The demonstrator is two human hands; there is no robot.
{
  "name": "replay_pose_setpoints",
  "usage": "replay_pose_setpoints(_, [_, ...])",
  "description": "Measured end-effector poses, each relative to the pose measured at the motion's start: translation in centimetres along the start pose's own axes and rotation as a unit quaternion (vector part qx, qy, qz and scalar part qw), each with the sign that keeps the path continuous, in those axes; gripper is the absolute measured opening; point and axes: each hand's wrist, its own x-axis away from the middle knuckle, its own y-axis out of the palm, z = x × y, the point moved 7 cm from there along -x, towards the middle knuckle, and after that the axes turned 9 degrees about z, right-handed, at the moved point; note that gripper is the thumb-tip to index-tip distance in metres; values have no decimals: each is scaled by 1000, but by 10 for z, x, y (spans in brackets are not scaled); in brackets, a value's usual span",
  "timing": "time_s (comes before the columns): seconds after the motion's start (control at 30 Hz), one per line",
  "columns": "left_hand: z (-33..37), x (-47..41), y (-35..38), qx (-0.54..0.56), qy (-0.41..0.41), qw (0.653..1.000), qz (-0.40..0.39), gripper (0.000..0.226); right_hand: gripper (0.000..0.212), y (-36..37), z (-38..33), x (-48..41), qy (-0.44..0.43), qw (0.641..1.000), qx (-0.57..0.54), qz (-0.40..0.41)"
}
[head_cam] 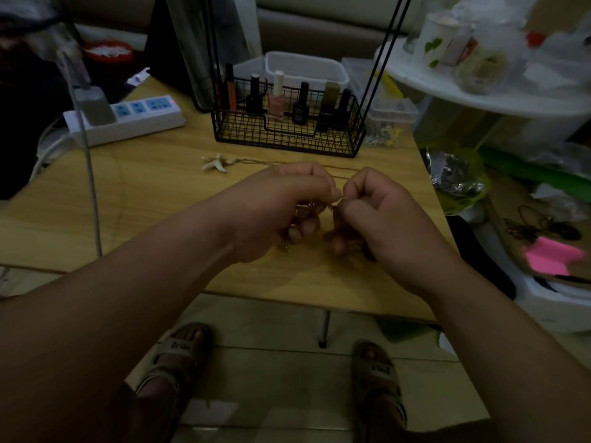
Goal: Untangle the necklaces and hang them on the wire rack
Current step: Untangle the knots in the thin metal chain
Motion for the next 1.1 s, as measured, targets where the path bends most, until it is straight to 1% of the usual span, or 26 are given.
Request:
replay_pose_setpoints(0.07, [-5,1,5,36,-38,998,-40,6,3,0,-1,-1,-11,1000,0,-1])
replay_pose_setpoints(0.13, [-7,3,9,72,-66,992,-78,7,8,-1,-1,-3,-27,1000,-1,3])
replay_pose_setpoints(0.2, [-6,4,11,84,-70,988,-112,13,10,-3,-2,-4,-31,999,-4,21])
replay_pose_setpoints(0.27, [-3,5,10,66,-61,988,-128,19,9,-5,0,-4,-16,998,-33,41])
replay_pose_setpoints(0.3, [-2,5,9,45,-51,990,-122,20,8,-5,1,-4,-7,997,-58,51])
replay_pose_setpoints(0.37, [0,4,4,-8,-28,997,-74,17,6,-7,2,-5,2,994,-94,63])
replay_pose_setpoints(0.43, [1,2,0,-55,-12,998,-15,15,5,-7,1,-5,1,993,-105,60])
replay_pose_setpoints(0.5, [2,2,0,-100,7,995,25,13,8,-5,1,-3,-4,993,-107,48])
replay_pose_setpoints(0.57, [3,2,-1,-150,38,986,69,14,9,-5,0,-2,-19,995,-88,52])
replay_pose_setpoints(0.63, [7,2,-3,-213,86,967,111,13,8,-7,0,-3,-43,996,-43,67])
replay_pose_setpoints(0.7, [11,3,-2,-243,124,954,122,12,10,-7,-1,-3,-56,995,-18,76])
replay_pose_setpoints(0.77, [12,3,-3,-231,134,955,132,13,12,-9,-1,-4,-57,994,-11,88])
replay_pose_setpoints(0.9, [9,2,-5,-150,100,977,117,9,16,-14,2,-5,-33,992,-35,115])
replay_pose_setpoints(1.0, [11,2,-7,-111,106,981,114,6,9,-11,6,-7,3,995,-48,89])
replay_pose_setpoints(1.1, [10,3,-6,-95,109,983,114,7,11,-9,8,-8,13,999,-15,43])
